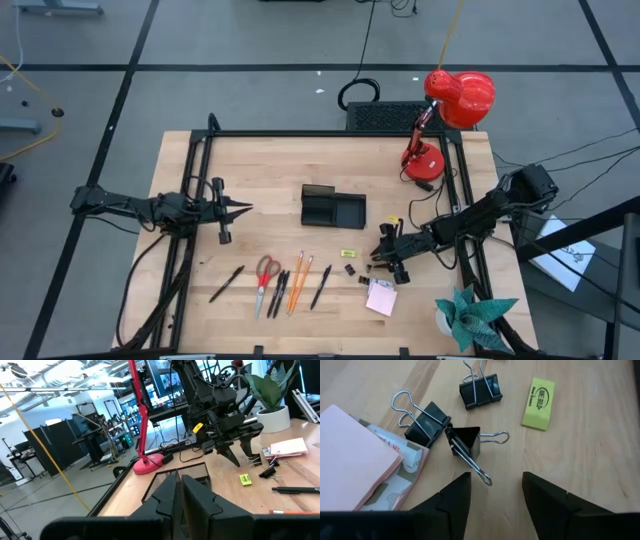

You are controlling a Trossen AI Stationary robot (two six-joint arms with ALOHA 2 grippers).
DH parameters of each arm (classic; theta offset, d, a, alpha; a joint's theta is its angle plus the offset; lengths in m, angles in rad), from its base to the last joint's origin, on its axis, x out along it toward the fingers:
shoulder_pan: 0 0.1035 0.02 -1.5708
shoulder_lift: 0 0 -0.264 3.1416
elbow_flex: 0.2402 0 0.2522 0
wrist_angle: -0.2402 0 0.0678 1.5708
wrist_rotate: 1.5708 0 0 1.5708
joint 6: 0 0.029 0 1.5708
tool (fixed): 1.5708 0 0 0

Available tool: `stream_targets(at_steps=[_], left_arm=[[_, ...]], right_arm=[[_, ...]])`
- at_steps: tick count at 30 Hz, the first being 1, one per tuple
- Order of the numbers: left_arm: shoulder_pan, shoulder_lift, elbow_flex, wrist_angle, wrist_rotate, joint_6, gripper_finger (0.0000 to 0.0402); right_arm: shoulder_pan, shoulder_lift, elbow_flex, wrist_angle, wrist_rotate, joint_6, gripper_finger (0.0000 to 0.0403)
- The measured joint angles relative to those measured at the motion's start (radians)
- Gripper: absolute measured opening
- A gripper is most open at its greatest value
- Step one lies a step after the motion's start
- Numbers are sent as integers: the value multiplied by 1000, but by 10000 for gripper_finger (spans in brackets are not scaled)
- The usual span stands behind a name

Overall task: Pick and place office supplies into organizer
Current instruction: Put the binder clip into the desk organizer

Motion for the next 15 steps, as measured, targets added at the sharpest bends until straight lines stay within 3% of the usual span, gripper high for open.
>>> stream_targets(at_steps=[15], left_arm=[[0, 0, 0, -5, 0, 1, 35]], right_arm=[[5, 0, 0, 23, -28, -34, 49]])
